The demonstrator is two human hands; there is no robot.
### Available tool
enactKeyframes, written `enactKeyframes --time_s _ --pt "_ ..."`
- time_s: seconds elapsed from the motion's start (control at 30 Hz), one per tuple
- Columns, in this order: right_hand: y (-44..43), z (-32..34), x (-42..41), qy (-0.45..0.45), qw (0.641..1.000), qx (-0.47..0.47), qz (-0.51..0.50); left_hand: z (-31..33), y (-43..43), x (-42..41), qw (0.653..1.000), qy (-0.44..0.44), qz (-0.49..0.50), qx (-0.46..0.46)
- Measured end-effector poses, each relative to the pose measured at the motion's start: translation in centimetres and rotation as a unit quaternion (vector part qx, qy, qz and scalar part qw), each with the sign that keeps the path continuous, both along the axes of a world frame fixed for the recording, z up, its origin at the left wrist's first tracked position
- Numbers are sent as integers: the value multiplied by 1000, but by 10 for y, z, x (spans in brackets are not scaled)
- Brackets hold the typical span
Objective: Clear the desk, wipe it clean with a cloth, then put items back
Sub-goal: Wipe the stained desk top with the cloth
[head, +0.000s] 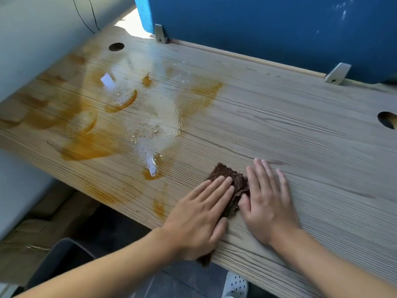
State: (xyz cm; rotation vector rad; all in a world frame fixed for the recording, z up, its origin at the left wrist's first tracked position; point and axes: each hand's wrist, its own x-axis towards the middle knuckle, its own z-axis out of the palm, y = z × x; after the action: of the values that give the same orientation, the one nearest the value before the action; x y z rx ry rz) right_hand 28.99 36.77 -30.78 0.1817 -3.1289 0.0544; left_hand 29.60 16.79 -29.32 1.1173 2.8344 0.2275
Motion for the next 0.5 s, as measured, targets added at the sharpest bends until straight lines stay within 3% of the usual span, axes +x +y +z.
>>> enactKeyframes --time_s 0.07,0.2,0.27,0.4,0.5 --pt "0 0 0 2 1000 -3 -2 -2 -11 -21 1000 -7 -18 -8" --pt "1 1 1 -7 1000 1 3 -1 -16 -81 982 1 187 -38" --pt "1 0 0 -4 1000 0 -2 -5 -9 -71 975 1 219 -35" --pt "-1 -2 -1 8 1000 -5 -8 -3 -1 14 997 14 80 -10" --pt "-4 2 1 14 1000 3 -15 -2 -19 15 1000 -7 4 -13"
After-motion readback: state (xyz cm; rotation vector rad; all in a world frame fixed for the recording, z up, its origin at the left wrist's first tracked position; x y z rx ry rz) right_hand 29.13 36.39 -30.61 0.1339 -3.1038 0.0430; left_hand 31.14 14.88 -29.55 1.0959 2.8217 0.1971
